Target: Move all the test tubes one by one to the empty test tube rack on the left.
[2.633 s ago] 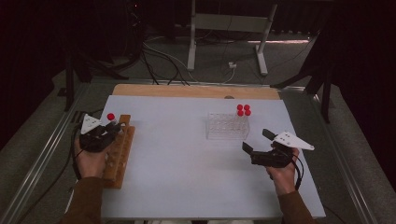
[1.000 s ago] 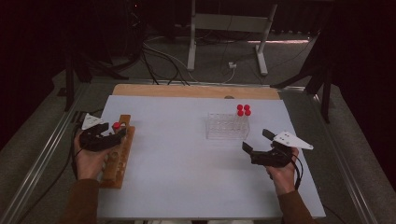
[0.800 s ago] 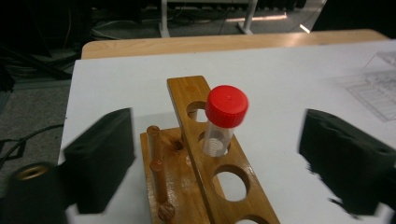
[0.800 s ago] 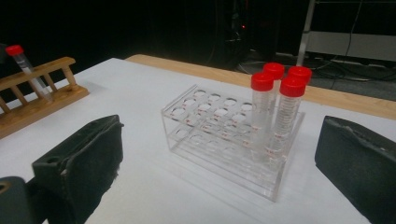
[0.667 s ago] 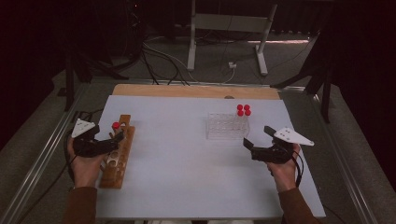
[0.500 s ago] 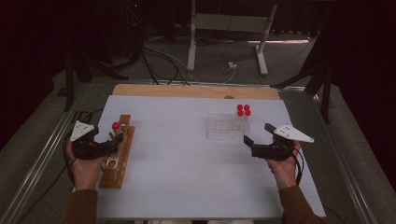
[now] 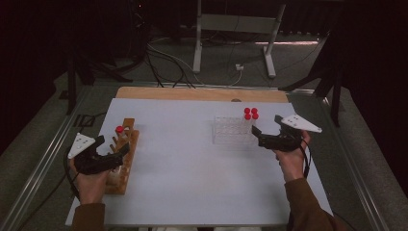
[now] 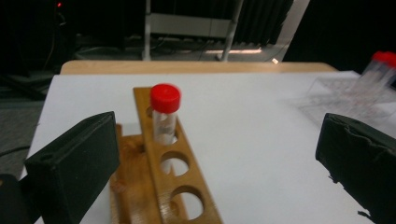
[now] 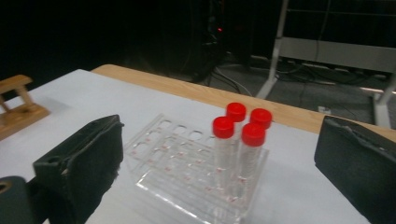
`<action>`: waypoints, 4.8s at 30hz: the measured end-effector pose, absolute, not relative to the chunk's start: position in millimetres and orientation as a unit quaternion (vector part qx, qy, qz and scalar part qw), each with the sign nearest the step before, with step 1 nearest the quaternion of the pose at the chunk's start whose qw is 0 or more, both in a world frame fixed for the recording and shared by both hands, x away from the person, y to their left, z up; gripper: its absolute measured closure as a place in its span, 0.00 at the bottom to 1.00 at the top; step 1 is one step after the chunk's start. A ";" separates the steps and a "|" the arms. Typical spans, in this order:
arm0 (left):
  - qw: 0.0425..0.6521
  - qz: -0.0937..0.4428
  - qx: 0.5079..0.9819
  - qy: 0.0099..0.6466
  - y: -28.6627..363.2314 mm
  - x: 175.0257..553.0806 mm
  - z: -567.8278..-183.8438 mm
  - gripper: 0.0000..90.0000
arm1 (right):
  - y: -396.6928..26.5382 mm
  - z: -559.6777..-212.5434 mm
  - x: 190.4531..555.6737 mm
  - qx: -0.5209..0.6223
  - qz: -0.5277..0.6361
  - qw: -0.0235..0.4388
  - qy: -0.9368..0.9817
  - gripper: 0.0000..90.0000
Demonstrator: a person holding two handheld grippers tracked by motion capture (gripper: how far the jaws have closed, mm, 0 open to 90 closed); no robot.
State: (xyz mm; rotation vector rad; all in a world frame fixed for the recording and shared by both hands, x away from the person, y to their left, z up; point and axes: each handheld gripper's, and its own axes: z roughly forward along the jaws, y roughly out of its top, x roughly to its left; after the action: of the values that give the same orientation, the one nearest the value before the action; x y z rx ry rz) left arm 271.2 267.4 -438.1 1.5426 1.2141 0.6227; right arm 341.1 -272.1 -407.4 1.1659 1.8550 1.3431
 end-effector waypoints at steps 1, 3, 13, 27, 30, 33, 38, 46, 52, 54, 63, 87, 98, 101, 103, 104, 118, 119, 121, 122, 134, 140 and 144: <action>0.515 0.261 0.643 0.503 266.4 270.0 -437.2 0.01 | -272.5 -407.0 343.7 0.437 0.499 0.284 0.692 0.05; 0.522 0.260 0.643 0.497 264.1 266.6 -435.6 0.01 | -273.3 -406.6 349.1 0.441 0.496 0.286 0.691 0.08; 0.548 0.262 0.641 0.469 258.8 255.6 -430.5 0.01 | -271.4 -417.4 376.8 0.462 0.466 0.288 0.698 0.34; 0.544 0.259 0.647 0.467 254.4 256.5 -434.8 0.01 | -265.5 -441.5 397.1 0.475 0.439 0.286 0.707 0.67; 0.544 0.259 0.647 0.468 254.4 256.5 -435.3 0.01 | -264.2 -447.7 400.7 0.487 0.437 0.281 0.702 0.70; 0.544 0.259 0.646 0.469 255.3 256.5 -435.7 0.01 | -263.7 -450.1 402.3 0.491 0.435 0.279 0.701 0.71; 0.546 0.259 0.644 0.469 256.5 256.0 -435.8 0.01 | -262.9 -452.6 405.3 0.494 0.439 0.275 0.698 0.72; 0.548 0.259 0.643 0.469 256.5 256.2 -436.6 0.01 | -265.5 -453.9 406.4 0.495 0.449 0.259 0.697 0.77; 0.548 0.258 0.643 0.470 256.9 256.7 -437.7 0.01 | -264.3 -453.0 405.0 0.490 0.445 0.266 0.701 0.78; 0.547 0.259 0.641 0.471 257.8 256.6 -437.6 0.01 | -265.0 -450.7 403.7 0.491 0.451 0.269 0.695 0.78; 0.548 0.259 0.639 0.473 259.1 256.8 -438.5 0.01 | -269.8 -429.5 395.4 0.476 0.472 0.288 0.684 0.78; 0.546 0.258 0.665 0.440 221.5 263.2 -422.9 0.01 | -255.2 -387.8 367.6 0.417 0.491 0.284 0.710 0.78; 0.553 0.236 0.690 0.402 178.2 277.3 -414.7 0.01 | -223.6 -384.8 356.7 0.395 0.508 0.235 0.729 0.78; 0.554 0.229 0.696 0.396 166.0 280.8 -417.4 0.02 | -214.1 -383.1 353.3 0.389 0.518 0.215 0.731 0.78; 0.558 0.223 0.697 0.391 157.6 282.7 -419.7 0.02 | -207.0 -381.4 350.6 0.382 0.522 0.206 0.735 0.78; 0.562 0.218 0.697 0.388 153.3 283.6 -421.0 0.02 | -203.4 -380.8 349.5 0.377 0.523 0.204 0.737 0.78; 0.553 0.197 0.720 0.370 97.7 299.1 -428.1 0.14 | -160.5 -387.9 341.0 0.339 0.514 0.169 0.769 0.78; 0.554 0.197 0.721 0.367 93.6 299.9 -428.3 0.18 | -158.1 -388.8 340.6 0.338 0.515 0.165 0.770 0.78; 0.548 0.202 0.726 0.362 84.4 301.5 -428.7 0.19 | -153.3 -390.0 339.8 0.335 0.516 0.157 0.773 0.78; 0.546 0.205 0.730 0.357 80.3 302.2 -428.9 0.24 | -148.1 -390.6 338.3 0.329 0.516 0.149 0.776 0.78; 0.525 0.221 0.753 0.329 55.0 303.7 -430.8 0.71 | -135.5 -391.4 334.2 0.313 0.512 0.129 0.789 0.78; 0.515 0.224 0.757 0.333 54.0 305.0 -432.5 0.84 | -136.1 -391.8 335.0 0.312 0.514 0.121 0.790 0.78; 0.521 0.223 0.756 0.328 55.3 305.2 -431.7 0.84 | -137.3 -391.0 335.0 0.306 0.516 0.120 0.791 0.77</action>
State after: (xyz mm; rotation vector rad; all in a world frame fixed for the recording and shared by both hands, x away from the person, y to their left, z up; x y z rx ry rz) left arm 305.2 55.3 -431.7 1.8124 0.7861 0.5335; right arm 335.0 -137.3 -391.0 0.8952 2.3099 1.5084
